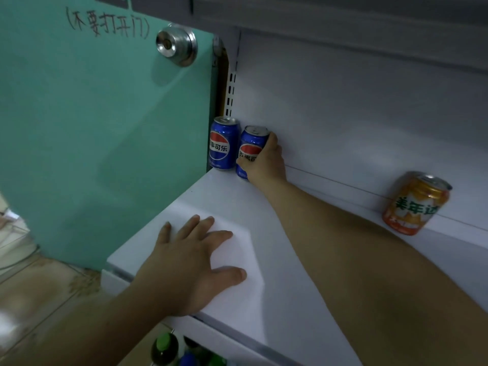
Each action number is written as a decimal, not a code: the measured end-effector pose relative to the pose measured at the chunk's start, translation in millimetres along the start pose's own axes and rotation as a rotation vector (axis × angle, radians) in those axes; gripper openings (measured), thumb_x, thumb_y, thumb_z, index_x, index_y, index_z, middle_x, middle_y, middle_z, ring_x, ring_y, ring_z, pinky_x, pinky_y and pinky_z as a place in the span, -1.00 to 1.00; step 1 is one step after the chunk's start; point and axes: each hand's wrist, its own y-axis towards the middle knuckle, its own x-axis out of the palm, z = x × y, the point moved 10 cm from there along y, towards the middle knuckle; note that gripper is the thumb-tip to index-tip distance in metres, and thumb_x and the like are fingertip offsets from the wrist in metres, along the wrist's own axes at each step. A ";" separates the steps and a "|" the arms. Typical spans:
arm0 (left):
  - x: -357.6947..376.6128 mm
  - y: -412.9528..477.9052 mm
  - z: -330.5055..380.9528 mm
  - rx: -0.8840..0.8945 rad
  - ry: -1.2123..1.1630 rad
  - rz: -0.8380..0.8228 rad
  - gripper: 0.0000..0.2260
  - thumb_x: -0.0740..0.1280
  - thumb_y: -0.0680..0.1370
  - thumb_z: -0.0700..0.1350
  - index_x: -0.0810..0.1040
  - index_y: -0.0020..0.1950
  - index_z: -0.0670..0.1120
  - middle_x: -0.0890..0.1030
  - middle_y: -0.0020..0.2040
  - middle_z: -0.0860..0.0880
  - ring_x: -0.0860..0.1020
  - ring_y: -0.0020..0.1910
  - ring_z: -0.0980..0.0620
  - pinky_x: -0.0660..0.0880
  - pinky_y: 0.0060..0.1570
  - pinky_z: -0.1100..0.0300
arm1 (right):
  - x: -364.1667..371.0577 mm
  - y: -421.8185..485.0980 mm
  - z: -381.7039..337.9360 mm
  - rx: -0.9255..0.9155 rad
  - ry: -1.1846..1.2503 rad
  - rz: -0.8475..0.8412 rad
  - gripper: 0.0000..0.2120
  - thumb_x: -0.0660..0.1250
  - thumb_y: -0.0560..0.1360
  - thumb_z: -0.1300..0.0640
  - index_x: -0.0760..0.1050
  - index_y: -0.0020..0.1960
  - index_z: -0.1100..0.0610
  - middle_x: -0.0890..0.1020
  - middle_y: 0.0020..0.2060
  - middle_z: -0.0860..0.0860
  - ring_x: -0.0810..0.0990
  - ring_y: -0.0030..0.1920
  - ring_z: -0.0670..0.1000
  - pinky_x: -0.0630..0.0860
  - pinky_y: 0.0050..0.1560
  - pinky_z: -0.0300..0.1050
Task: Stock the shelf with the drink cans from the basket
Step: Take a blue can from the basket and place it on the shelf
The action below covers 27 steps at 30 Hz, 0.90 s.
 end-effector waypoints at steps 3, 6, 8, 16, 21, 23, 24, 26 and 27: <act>0.8 -1.4 1.4 0.005 0.003 0.000 -0.09 -0.24 0.19 0.53 -0.04 0.52 0.24 -0.11 0.57 0.11 -0.18 0.54 0.09 -0.20 0.49 -0.13 | 2.2 3.6 1.2 0.019 -0.005 0.008 -0.13 0.52 0.39 0.09 0.07 0.51 0.10 0.34 0.35 0.14 0.45 0.28 0.15 0.45 0.26 0.07; 1.5 -1.9 1.1 0.003 0.005 -0.004 -0.10 -0.25 0.19 0.52 -0.05 0.51 0.25 -0.12 0.57 0.12 -0.19 0.54 0.10 -0.20 0.49 -0.13 | 6.6 4.3 2.6 0.028 -0.003 0.016 -0.10 0.53 0.38 0.07 0.04 0.52 0.10 0.33 0.37 0.13 0.45 0.29 0.16 0.45 0.28 0.13; 1.9 -1.1 0.9 0.007 0.009 -0.002 -0.11 -0.24 0.20 0.52 -0.05 0.51 0.25 -0.12 0.57 0.11 -0.19 0.54 0.09 -0.20 0.49 -0.13 | 6.9 4.6 2.3 0.029 -0.001 0.026 -0.10 0.53 0.38 0.07 0.04 0.52 0.10 0.33 0.36 0.13 0.45 0.28 0.16 0.46 0.27 0.12; 0.9 -2.2 1.6 0.010 0.010 0.009 -0.10 -0.24 0.21 0.52 -0.05 0.52 0.23 -0.11 0.57 0.11 -0.18 0.54 0.09 -0.20 0.49 -0.11 | -3.6 4.4 -3.3 0.012 -0.069 0.073 -0.09 0.53 0.36 -0.05 0.06 0.50 0.09 0.29 0.38 0.12 0.37 0.34 0.15 0.43 0.22 0.09; 0.7 -2.3 1.0 0.005 0.002 0.015 -0.10 -0.23 0.21 0.52 -0.02 0.52 0.23 -0.10 0.58 0.10 -0.18 0.54 0.09 -0.20 0.49 -0.09 | -12.3 11.9 -59.8 -0.321 -0.477 0.119 -0.18 0.40 0.42 -0.23 0.09 0.53 -0.06 0.14 0.51 0.12 0.12 0.48 0.19 0.23 0.35 0.20; 0.4 -1.8 1.4 0.008 0.007 0.014 -0.09 -0.21 0.22 0.57 -0.02 0.52 0.23 -0.10 0.58 0.11 -0.18 0.54 0.09 -0.20 0.49 -0.10 | 1.0 18.7 -70.1 -0.372 -0.611 0.019 -0.25 0.33 0.44 -0.29 0.14 0.51 -0.07 0.21 0.49 0.09 0.16 0.46 0.19 0.21 0.37 0.25; 0.0 -2.1 2.0 0.008 0.006 0.010 -0.06 -0.22 0.20 0.61 -0.02 0.52 0.23 -0.11 0.58 0.11 -0.19 0.54 0.09 -0.20 0.49 -0.10 | 7.7 21.3 -71.8 -0.374 -0.666 -0.029 -0.26 0.30 0.45 -0.32 0.15 0.51 -0.07 0.26 0.46 0.08 0.21 0.44 0.19 0.21 0.35 0.26; -1.7 -3.4 3.0 0.002 0.004 0.008 -0.03 -0.26 0.16 0.58 -0.01 0.52 0.23 -0.11 0.58 0.11 -0.19 0.54 0.09 -0.20 0.49 -0.09 | 18.1 23.9 -74.1 -0.378 -0.744 -0.080 -0.28 0.23 0.47 -0.36 0.14 0.52 -0.09 0.32 0.43 0.06 0.28 0.40 0.18 0.22 0.32 0.26; -2.9 -3.6 3.3 -0.001 0.003 0.013 -0.05 -0.26 0.16 0.54 -0.01 0.52 0.23 -0.11 0.58 0.11 -0.19 0.54 0.10 -0.20 0.49 -0.09 | 22.3 24.4 -75.4 -0.387 -0.775 -0.090 -0.29 0.20 0.48 -0.36 0.13 0.52 -0.10 0.32 0.44 0.06 0.29 0.39 0.18 0.21 0.31 0.25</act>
